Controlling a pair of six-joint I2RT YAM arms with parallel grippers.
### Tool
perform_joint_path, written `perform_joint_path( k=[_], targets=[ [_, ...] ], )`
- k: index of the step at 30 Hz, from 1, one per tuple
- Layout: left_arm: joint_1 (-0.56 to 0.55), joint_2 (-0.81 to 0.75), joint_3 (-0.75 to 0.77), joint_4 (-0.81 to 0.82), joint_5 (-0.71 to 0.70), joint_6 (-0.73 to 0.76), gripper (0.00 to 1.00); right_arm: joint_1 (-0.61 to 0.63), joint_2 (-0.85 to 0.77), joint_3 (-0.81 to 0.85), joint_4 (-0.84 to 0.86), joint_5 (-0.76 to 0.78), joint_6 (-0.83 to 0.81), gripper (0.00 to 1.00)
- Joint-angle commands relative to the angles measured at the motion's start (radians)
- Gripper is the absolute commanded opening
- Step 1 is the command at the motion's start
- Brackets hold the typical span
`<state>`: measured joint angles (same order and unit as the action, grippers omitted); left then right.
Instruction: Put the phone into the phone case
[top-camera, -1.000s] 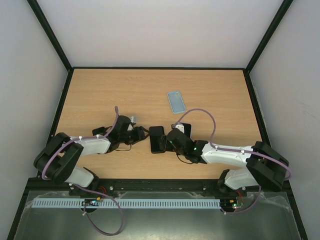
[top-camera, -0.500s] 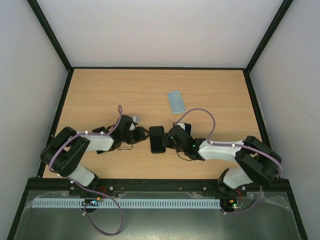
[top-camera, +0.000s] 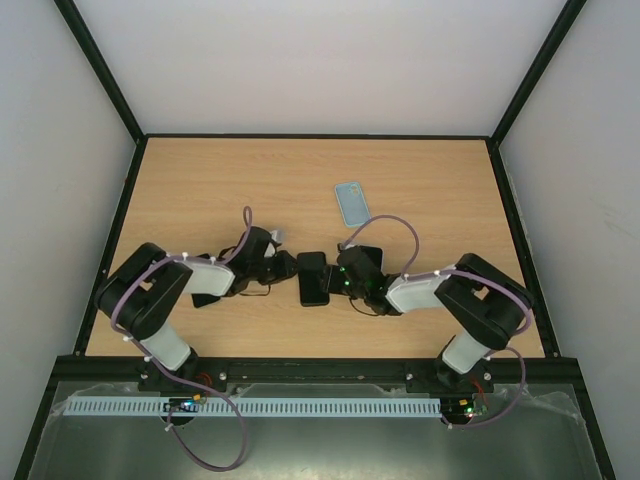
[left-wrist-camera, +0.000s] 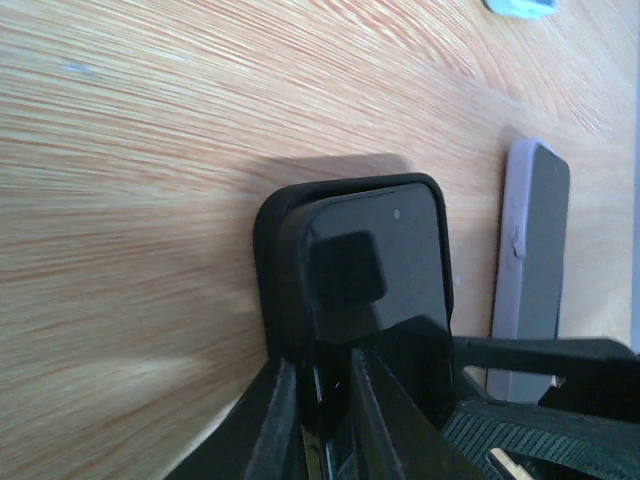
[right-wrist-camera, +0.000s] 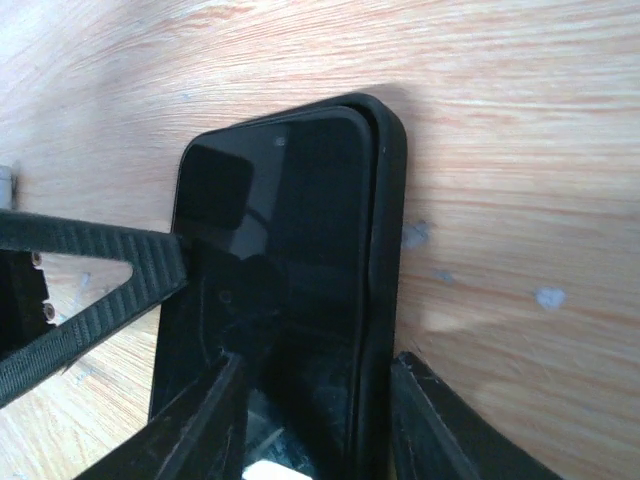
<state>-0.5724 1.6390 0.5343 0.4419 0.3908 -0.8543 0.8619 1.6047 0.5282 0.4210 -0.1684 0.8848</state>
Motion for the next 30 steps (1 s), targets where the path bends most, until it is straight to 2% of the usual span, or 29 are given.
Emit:
perform_joint_path(
  k=[1,6,8,17,21,27,30],
  targets=[
    [-0.028,0.014,0.050,-0.046,0.011,-0.009,0.14,-0.002,0.098,-0.004,0.130,-0.188,-0.067,0.37],
    [-0.073,-0.049,0.027,-0.141,-0.045,-0.009,0.11,0.002,0.098,-0.054,0.261,-0.271,-0.040,0.35],
    [-0.081,-0.061,0.002,-0.137,-0.037,-0.026,0.10,0.008,0.092,-0.043,0.235,-0.307,-0.051,0.33],
    [-0.148,-0.147,-0.062,-0.182,-0.088,-0.073,0.15,0.021,-0.043,-0.090,0.119,-0.275,-0.017,0.33],
    [-0.149,-0.190,-0.070,-0.232,-0.116,-0.069,0.22,0.023,-0.076,-0.148,0.134,-0.281,0.041,0.38],
    [-0.144,-0.282,-0.069,-0.286,-0.155,-0.063,0.40,0.027,-0.133,-0.201,0.126,-0.226,0.153,0.46],
    [-0.144,-0.293,-0.090,-0.271,-0.145,-0.069,0.41,0.044,-0.122,-0.203,0.129,-0.213,0.175,0.45]
  ],
)
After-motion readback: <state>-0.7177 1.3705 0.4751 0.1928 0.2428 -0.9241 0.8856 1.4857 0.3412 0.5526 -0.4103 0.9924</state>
